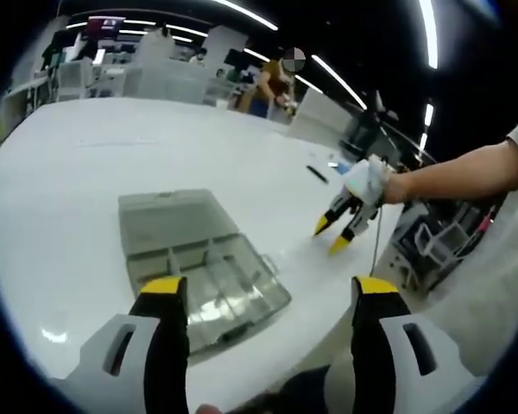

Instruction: Insert the divider into the dual guide fixture by aligning both edges with the guide slots and pushing it downward to the bottom, including one-sided entry, uneven engagement, binding, and posture correction.

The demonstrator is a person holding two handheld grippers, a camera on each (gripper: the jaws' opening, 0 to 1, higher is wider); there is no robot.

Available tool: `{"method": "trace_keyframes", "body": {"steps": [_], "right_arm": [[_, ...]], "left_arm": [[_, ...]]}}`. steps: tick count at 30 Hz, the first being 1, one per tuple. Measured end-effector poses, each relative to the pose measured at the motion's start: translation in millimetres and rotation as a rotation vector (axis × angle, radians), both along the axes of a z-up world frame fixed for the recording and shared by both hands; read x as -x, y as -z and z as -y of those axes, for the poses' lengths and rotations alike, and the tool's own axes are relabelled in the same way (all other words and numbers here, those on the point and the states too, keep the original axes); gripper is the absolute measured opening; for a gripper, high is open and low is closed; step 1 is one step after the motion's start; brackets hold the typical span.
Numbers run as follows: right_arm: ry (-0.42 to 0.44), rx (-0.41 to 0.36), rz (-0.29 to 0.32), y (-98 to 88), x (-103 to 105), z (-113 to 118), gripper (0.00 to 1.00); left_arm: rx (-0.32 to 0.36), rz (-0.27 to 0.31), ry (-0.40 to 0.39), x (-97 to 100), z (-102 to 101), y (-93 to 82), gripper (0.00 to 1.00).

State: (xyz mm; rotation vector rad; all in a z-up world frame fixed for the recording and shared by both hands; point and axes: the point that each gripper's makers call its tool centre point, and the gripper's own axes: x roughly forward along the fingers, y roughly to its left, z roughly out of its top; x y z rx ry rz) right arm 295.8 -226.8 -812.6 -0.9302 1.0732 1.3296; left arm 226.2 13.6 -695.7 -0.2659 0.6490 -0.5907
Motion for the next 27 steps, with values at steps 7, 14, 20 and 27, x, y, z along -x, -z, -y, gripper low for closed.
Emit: {"method": "trace_keyframes", "body": {"steps": [7, 14, 20, 27], "right_arm": [[0.004, -0.005, 0.007, -1.8, 7, -7, 0.26], [0.024, -0.025, 0.02, -9.8, 13, -19, 0.26], [0.024, -0.046, 0.045, -20.2, 16, -32, 0.26], [0.017, -0.068, 0.068, -31.0, 25, -47, 0.26]], "left_arm": [[0.004, -0.008, 0.011, 0.0, 1, -0.3, 0.73], [0.004, -0.011, 0.037, -2.4, 4, -1.6, 0.71], [0.007, 0.003, 0.055, -7.9, 7, -4.9, 0.69], [0.019, -0.003, 0.086, -7.3, 13, -3.0, 0.68]]}}
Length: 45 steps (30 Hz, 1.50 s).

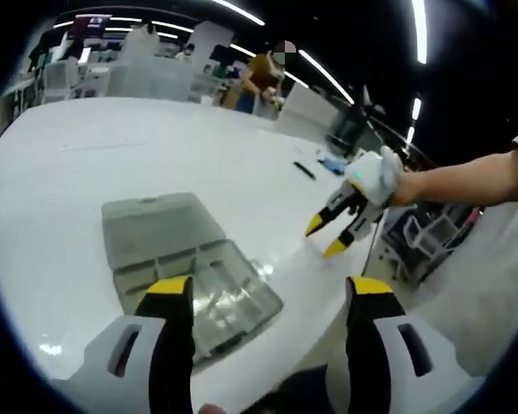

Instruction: Insert the divider into the dual guide fixture by aligning both edges with the guide slots and pushing it downward to the bottom, including one-sided entry, uneven engagement, binding, and posture correction.

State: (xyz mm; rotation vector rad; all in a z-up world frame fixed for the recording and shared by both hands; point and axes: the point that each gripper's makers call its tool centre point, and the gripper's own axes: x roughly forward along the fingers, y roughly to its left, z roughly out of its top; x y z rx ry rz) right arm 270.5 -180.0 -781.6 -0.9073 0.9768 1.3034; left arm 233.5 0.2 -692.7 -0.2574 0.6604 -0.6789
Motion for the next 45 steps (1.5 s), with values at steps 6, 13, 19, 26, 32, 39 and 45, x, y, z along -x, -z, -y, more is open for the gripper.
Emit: {"method": "trace_keyframes", "body": {"steps": [6, 13, 19, 26, 32, 39, 45], "right_arm": [[-0.012, -0.015, 0.024, -11.1, 6, -15, 0.26], [-0.023, -0.035, 0.05, -25.1, 9, -31, 0.26], [-0.033, -0.056, 0.076, -38.4, 12, -47, 0.26], [-0.047, -0.073, 0.097, -48.9, 16, -63, 0.26], [-0.061, -0.089, 0.113, -56.5, 18, -75, 0.26], [-0.09, -0.102, 0.131, -64.6, 20, -88, 0.26], [-0.119, -0.115, 0.148, -71.3, 22, -100, 0.26]], "left_arm": [[0.013, -0.001, 0.018, -0.2, 3, 0.6, 0.66], [0.033, 0.001, 0.042, -1.8, 9, -1.1, 0.61], [0.046, 0.004, 0.063, -2.9, 14, -3.8, 0.57], [0.058, 0.006, 0.095, -3.7, 21, -6.5, 0.5], [0.071, 0.005, 0.107, -5.1, 26, -8.7, 0.47], [0.101, -0.01, 0.107, -6.9, 30, -11.1, 0.43], [0.115, -0.024, 0.099, -8.9, 32, -12.2, 0.39]]}}
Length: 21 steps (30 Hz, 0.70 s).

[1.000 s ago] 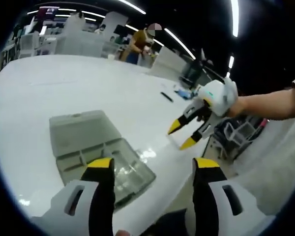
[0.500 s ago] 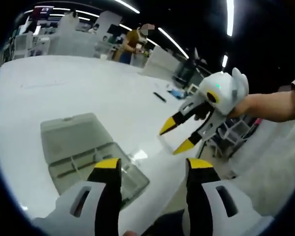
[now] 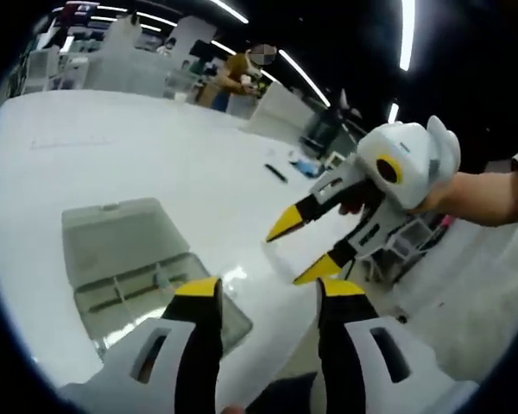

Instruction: Insert the divider into the dual guide fixture by aligning both edges with the guide slots and pushing it downward to the bottom, including one-sided entry, uneven engagement, binding, and posture correction.

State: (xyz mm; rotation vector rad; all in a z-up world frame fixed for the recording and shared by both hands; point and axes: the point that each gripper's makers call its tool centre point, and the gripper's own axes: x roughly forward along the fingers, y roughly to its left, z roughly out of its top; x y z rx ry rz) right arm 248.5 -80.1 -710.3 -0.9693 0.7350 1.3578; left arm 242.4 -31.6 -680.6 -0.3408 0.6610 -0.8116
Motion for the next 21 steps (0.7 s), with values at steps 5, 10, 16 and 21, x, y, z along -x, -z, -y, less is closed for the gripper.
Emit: {"method": "trace_keyframes", "body": {"steps": [5, 10, 16, 21], "right_arm": [[-0.021, -0.011, 0.01, -3.9, 1, -8, 0.26], [-0.042, -0.019, 0.023, -7.2, 3, -14, 0.26], [-0.08, -0.018, 0.043, -9.5, 7, -21, 0.26], [-0.094, -0.026, 0.051, -12.1, 8, -25, 0.26]], "left_arm": [[0.013, -0.019, -0.013, -0.9, 0, -0.1, 0.33], [0.039, -0.042, -0.022, 0.7, 1, -1.5, 0.24], [0.054, -0.06, -0.021, 3.1, 3, -1.8, 0.23], [0.076, -0.085, -0.034, 3.5, 2, -2.6, 0.21]]}}
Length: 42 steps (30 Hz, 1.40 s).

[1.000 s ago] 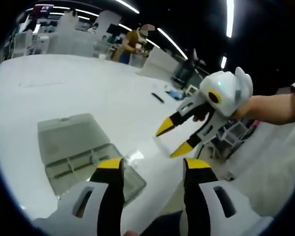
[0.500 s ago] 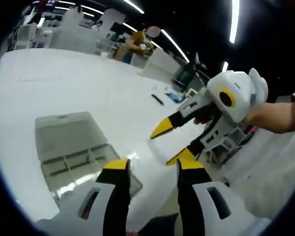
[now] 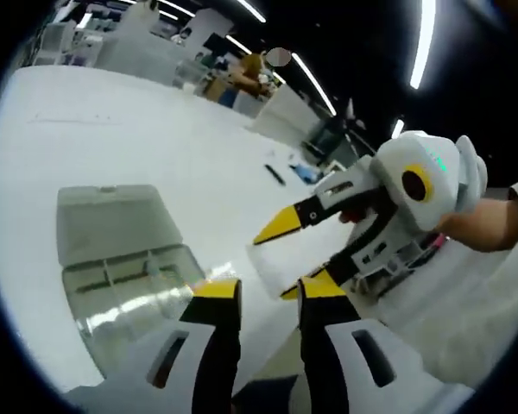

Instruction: Insert the divider into the dual guide fixture by aligning both edges with the guide slots and pushing it downward to the bottom, including one-sided entry, uneven engagement, binding, and posture correction.

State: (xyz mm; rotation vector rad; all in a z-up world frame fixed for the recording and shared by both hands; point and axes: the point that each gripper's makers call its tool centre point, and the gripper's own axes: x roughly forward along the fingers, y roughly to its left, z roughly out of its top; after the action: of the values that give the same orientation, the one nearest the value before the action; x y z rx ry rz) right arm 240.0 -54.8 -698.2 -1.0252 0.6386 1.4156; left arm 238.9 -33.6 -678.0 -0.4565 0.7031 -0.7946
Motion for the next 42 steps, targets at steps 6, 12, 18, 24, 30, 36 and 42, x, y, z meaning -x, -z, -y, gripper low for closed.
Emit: {"method": "trace_keyframes", "body": {"steps": [6, 12, 18, 24, 30, 36, 42], "right_arm": [[-0.018, -0.016, 0.01, -5.3, 1, -7, 0.26], [-0.035, -0.028, 0.02, -8.3, 3, -12, 0.26], [-0.046, -0.037, 0.027, -10.5, 3, -16, 0.26], [-0.052, -0.047, 0.032, -12.7, 3, -19, 0.26], [-0.054, -0.053, 0.036, -13.2, 2, -21, 0.26], [-0.057, -0.051, 0.043, -13.8, 2, -22, 0.26], [-0.067, -0.048, 0.055, -13.4, 1, -22, 0.26]], "left_arm": [[0.021, -0.031, -0.007, 0.3, 0, 0.3, 0.15], [0.033, -0.051, -0.007, 2.9, 1, 1.9, 0.12], [0.038, -0.068, -0.016, 2.4, -2, 5.0, 0.1], [0.04, -0.083, -0.017, 2.0, -2, 8.0, 0.07], [0.047, -0.094, -0.028, 0.8, -2, 9.9, 0.06], [0.069, -0.119, -0.037, 0.4, -3, 10.0, 0.04], [0.096, -0.139, -0.055, -1.3, -4, 9.5, 0.04]]}}
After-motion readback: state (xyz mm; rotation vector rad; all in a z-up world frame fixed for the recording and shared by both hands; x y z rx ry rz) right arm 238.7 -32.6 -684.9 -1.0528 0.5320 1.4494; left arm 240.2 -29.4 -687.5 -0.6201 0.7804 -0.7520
